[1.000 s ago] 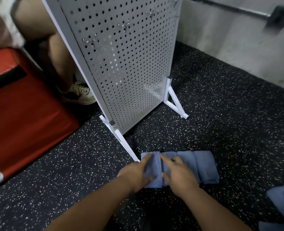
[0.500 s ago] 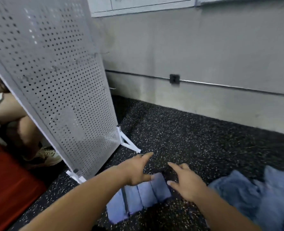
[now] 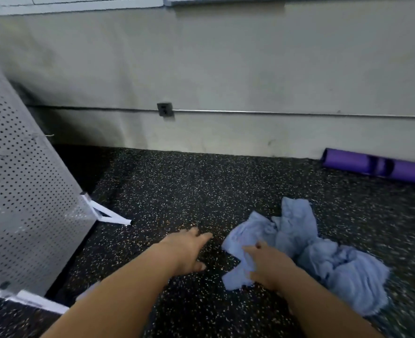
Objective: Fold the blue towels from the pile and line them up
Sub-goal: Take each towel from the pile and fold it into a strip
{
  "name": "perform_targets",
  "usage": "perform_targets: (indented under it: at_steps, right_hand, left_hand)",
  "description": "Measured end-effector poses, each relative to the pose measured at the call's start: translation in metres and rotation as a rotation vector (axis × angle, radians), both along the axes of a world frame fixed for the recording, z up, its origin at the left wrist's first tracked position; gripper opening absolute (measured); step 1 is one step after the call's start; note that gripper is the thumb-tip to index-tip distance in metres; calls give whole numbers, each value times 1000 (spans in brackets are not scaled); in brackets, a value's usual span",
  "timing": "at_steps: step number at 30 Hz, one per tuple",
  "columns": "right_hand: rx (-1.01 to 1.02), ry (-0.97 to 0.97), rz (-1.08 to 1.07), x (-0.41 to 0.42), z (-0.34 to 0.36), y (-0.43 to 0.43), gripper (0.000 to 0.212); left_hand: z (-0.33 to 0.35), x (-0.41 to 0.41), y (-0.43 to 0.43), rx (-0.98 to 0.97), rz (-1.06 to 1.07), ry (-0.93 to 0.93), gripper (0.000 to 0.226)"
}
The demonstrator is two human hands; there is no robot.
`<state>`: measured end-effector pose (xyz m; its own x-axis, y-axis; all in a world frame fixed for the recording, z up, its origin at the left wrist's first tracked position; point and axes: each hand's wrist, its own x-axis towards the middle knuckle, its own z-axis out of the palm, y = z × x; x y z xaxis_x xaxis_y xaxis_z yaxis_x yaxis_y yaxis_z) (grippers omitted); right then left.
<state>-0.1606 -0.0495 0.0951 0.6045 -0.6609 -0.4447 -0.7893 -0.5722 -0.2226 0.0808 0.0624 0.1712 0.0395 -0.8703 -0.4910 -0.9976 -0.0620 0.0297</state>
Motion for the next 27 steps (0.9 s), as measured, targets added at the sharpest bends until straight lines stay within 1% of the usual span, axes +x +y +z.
perform_targets:
  at_steps: [5, 7, 10, 12, 14, 17, 19, 22, 27]
  right_hand:
    - [25, 98, -58, -49, -29, -17, 76]
    - [39, 150, -83, -61, -42, -24, 78]
    - [75, 153, -122, -66, -62, -29, 81]
    - [85, 155, -111, -67, -75, -29, 87]
    - [98, 197, -102, -67, -89, -30, 91]
    - [87, 257, -126, -67, -113, -33, 79]
    - [96, 245, -154, -65, -128, -34, 75]
    - [138, 228, -213, -58, -148, -36, 73]
    - [157, 254, -242, -46, -174, -45, 77]
  left_hand:
    - [-49, -30, -31, -29, -70, 24, 80]
    - [-75, -38, -38, -6, -84, 33, 80]
    - [-115, -46, -45, 16, -50, 102, 82]
    - [-139, -50, -47, 26, -29, 155, 83]
    - [-160, -54, -49, 44, -30, 188, 84]
    - [-184, -61, -55, 53, -12, 232, 82]
    - [-196, -66, -60, 56, 26, 276, 80]
    - [-210, -72, -65, 64, 76, 319, 80]
    - [-228, -73, -70, 89, 148, 373, 81]
